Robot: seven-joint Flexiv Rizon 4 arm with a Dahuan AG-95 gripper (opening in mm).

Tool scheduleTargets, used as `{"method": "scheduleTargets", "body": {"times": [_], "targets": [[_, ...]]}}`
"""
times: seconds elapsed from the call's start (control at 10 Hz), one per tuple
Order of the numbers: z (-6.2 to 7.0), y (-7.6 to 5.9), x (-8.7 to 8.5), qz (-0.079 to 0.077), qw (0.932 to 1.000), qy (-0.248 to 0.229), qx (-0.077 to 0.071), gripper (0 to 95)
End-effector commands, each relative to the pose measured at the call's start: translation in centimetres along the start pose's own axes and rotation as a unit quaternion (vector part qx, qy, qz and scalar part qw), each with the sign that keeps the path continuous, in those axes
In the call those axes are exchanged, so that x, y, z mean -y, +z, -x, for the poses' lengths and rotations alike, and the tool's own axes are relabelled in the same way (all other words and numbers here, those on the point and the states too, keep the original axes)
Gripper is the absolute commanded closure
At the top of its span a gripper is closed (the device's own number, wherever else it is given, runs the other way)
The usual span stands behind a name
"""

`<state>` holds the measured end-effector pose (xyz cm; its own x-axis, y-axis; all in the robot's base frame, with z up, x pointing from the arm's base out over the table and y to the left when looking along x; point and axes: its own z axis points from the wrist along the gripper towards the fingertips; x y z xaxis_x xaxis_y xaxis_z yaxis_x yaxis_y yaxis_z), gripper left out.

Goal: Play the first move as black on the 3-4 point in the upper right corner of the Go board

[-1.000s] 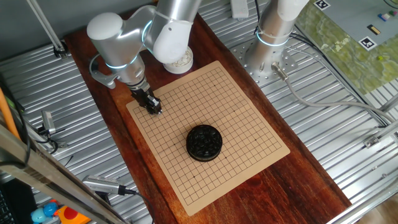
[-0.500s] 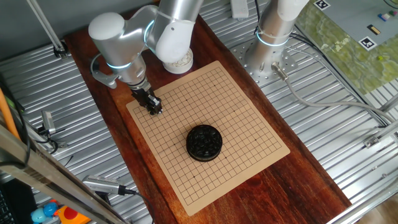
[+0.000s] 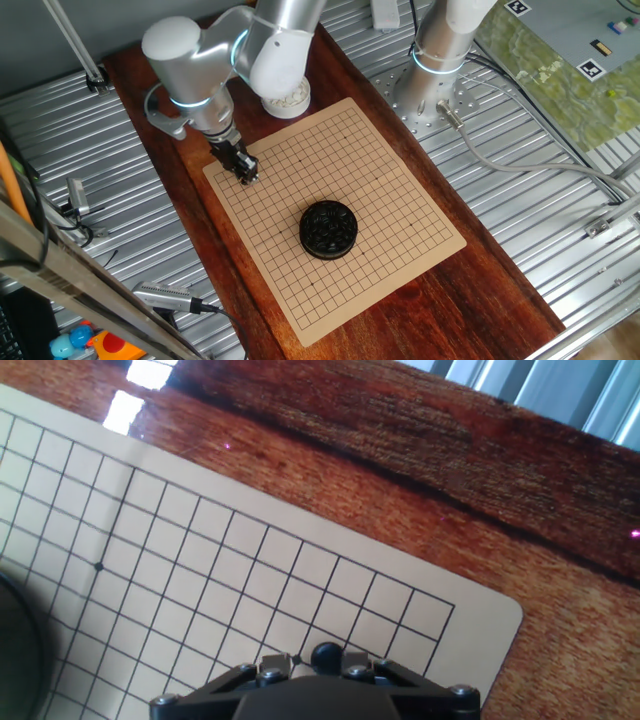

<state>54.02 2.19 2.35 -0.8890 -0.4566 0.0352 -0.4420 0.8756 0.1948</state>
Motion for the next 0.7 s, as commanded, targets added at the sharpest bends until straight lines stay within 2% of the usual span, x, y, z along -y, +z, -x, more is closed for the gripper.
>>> {"method": "scheduleTargets", "body": {"times": [0.1,0.2,0.3,0.6,0.7], "targets": [[0.1,-0.1,-0.2,0.001,1.0000,0.005,0.000,57.0],[0.2,-0.1,-0.3,0.000,1.0000,0.005,-0.001,57.0],[0.2,-0.2,-0.3,-0.009,0.9999,0.005,-0.006,95.0],[0.8,-1.7,-0.8,-0.043,0.9988,0.007,-0.022,95.0],[1.0,-2.5,-1.1,-0.050,0.9985,0.008,-0.023,95.0]]}}
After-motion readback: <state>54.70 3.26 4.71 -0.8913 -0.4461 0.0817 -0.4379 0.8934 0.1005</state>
